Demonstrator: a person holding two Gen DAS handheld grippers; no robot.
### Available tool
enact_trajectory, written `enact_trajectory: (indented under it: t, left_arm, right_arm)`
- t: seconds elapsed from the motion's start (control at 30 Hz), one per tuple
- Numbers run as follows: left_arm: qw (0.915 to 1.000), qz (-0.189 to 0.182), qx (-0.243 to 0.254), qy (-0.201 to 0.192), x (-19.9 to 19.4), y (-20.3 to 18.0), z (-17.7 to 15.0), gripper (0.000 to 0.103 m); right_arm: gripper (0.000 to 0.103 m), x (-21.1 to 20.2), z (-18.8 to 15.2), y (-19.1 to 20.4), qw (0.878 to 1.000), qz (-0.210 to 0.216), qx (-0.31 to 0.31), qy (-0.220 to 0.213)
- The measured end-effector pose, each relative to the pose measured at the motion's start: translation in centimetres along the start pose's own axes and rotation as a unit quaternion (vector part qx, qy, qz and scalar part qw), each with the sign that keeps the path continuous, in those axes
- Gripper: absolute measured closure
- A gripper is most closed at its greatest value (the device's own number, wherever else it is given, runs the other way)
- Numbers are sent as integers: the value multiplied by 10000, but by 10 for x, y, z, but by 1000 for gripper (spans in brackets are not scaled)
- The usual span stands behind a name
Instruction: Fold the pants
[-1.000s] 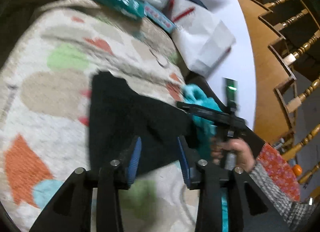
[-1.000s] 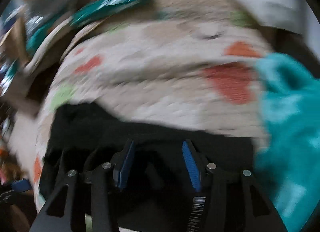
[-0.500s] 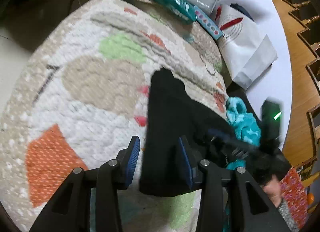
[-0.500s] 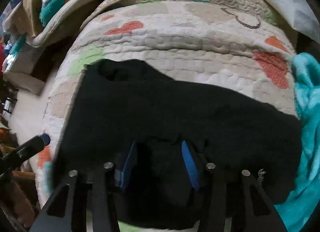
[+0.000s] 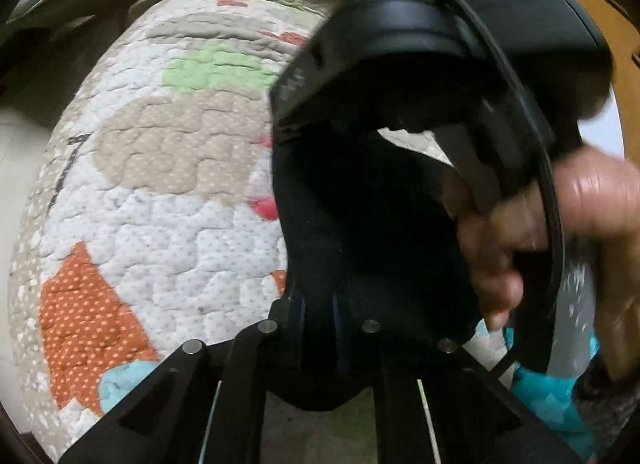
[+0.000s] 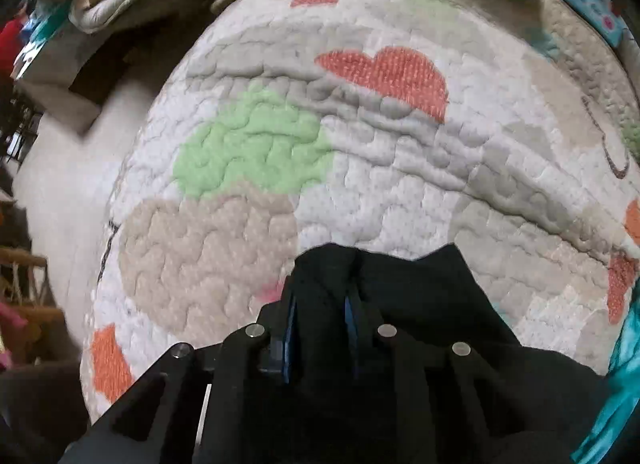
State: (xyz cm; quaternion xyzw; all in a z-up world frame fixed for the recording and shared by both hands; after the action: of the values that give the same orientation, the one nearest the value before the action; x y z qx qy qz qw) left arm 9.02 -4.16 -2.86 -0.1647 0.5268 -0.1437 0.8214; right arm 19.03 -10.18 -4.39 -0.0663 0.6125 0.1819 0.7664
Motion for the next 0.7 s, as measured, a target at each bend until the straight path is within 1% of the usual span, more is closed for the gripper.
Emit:
enact_trajectory:
  t: [0.07, 0.17, 0.23, 0.33, 0.4, 0.47, 0.5, 0.53, 0.57, 0.6, 0.63, 0.7]
  left_arm:
    - [9999, -26, -152, 18, -10, 9, 0, 94]
    - [9996, 32, -252, -90, -28, 26, 1, 94]
    - [9990, 176, -350, -197, -41, 43, 1, 94]
    - [9967, 431, -608, -307, -59, 75, 1, 94]
    - [9944, 670, -736, -361, -67, 95, 0, 93]
    - [9920, 822, -922, -279, -68, 112, -3, 88]
    - [9910, 816, -1042, -179, -66, 119, -5, 85]
    - [9896, 752, -1224, -93, -65, 126, -8, 81]
    - [9884, 637, -1379, -58, -66, 130, -9, 81]
    - [9878, 561, -1451, -44, -67, 131, -8, 81]
    - [9874, 532, -1490, -60, -71, 134, -7, 80]
    - [9860, 563, -1560, -158, -77, 140, -5, 76]
  right_arm:
    - [85, -8, -2, 1, 9999, 77, 48, -105]
    - [86, -21, -2, 8, 9986, 403, 230, -265]
    - [86, -25, 2, 21, 9977, 570, 220, -304]
    - [86, -24, 13, 59, 9962, 789, 28, -368]
    - [86, -19, 22, 87, 9949, 913, -124, -407]
    - [79, -7, 30, 105, 9942, 970, -150, -432]
    - [71, -3, 33, 111, 9940, 989, -145, -440]
    - [68, -2, 37, 114, 9937, 1012, -140, -463]
    - [67, -7, 40, 114, 9923, 1113, -118, -527]
    - [61, -21, 42, 107, 9894, 1273, -25, -695]
    - [53, -27, 45, 102, 9881, 1303, 47, -822]
    - [48, -57, 39, 70, 9857, 1172, 274, -1179]
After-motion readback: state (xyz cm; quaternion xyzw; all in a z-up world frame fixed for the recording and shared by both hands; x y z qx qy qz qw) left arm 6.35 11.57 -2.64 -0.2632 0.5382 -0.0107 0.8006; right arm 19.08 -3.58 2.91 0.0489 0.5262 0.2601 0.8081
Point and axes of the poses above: each gripper's, at about its wrist camera, not at the fingertips, and x roughly the way its jaws point, y to its left, z to its top, the point moved 6 cm from there along x, roughly the way its jaws point, and after that the axes turned 4 degrees about z, right-handed, at the moved point
